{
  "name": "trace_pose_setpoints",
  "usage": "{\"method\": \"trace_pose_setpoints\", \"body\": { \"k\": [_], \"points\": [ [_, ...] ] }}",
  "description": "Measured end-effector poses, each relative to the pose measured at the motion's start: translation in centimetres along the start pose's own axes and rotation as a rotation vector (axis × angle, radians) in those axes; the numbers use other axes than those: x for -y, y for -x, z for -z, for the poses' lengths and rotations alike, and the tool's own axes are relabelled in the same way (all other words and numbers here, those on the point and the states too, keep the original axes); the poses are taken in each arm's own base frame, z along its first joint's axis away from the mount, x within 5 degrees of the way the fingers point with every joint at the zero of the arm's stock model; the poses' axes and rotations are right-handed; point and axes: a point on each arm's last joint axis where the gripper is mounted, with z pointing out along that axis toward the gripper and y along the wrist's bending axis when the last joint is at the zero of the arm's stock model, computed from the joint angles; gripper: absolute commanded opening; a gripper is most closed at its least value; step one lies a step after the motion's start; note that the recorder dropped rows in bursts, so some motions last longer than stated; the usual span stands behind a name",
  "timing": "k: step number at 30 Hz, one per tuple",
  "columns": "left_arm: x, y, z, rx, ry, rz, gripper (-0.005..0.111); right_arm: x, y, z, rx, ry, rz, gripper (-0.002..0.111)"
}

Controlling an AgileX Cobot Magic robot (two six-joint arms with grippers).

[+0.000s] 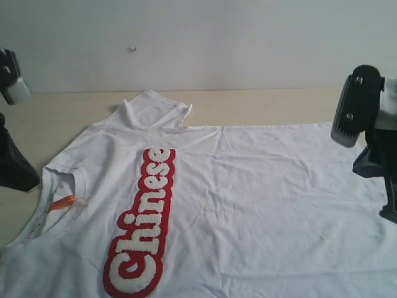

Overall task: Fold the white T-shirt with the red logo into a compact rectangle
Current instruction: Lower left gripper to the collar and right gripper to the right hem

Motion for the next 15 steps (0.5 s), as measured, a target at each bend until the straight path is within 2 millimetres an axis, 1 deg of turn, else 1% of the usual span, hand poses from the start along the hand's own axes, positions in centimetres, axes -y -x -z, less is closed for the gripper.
{"method": "trace_pose_setpoints", "body": {
  "k": [4,9,12,15],
  "points": [
    [1.4,1.0,-1.4,-0.112,-0.024,-0.179,0.0,-0.6,0.0,-0.5,-0.013,0.089,0.127,0.0],
    [3.2,2.2,-2.4,-0.184,-0.031,-0.357,0.0,-1.8,0.3,-0.4,0.037,0.219,0.211,0.0],
    [3.8,2.6,-2.7,-0.199,-0.041,-0.4,0.0,-2.3,0.2,-0.3,0.042,0.274,0.227,0.0],
    [4.0,2.6,-2.9,-0.21,-0.049,-0.411,0.0,-2.4,0.2,-0.2,0.042,0.289,0.231,0.0]
  ]
}}
